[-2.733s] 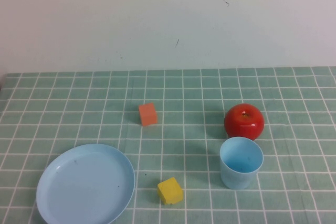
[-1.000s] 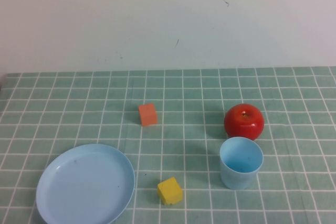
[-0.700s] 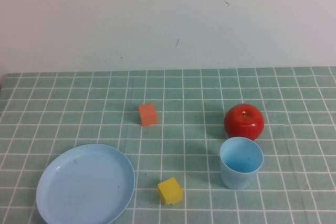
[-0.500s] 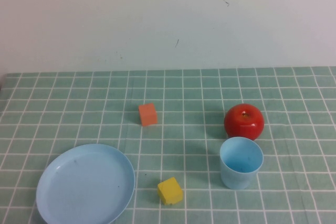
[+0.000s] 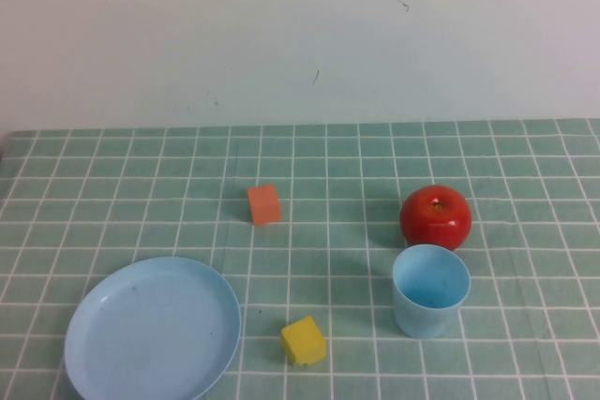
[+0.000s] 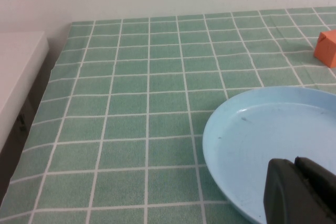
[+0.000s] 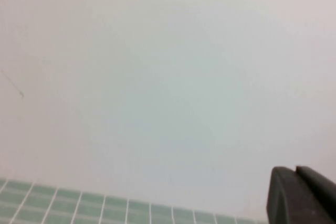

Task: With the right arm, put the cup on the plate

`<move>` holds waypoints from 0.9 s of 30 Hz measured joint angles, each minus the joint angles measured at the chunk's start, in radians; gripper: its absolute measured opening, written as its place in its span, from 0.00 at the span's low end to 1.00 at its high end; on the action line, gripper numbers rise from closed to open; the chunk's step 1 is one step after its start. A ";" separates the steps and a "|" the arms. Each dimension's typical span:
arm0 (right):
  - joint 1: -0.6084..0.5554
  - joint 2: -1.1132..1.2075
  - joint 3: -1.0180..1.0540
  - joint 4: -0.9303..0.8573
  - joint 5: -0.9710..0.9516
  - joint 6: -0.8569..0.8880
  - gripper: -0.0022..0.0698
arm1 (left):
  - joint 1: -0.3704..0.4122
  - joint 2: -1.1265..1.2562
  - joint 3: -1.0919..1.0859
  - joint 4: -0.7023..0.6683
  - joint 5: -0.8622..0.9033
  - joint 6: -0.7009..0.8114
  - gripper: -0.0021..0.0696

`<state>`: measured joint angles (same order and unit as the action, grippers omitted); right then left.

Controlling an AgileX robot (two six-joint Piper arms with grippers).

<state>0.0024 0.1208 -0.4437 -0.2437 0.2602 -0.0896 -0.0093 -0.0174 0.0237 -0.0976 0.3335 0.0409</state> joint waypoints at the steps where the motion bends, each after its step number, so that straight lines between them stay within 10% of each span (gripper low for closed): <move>1: 0.000 0.040 -0.031 0.005 0.042 -0.002 0.03 | 0.000 0.000 0.000 0.000 0.000 0.000 0.02; 23: 0.000 1.130 -0.358 1.048 0.403 -1.124 0.03 | 0.000 0.000 0.000 0.000 0.000 0.002 0.02; 27: 0.011 1.249 -0.358 1.263 0.411 -1.319 0.15 | 0.000 0.000 0.000 0.000 0.000 0.002 0.02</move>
<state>0.0134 1.3693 -0.8013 1.0196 0.6708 -1.4087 -0.0093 -0.0174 0.0237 -0.0976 0.3335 0.0433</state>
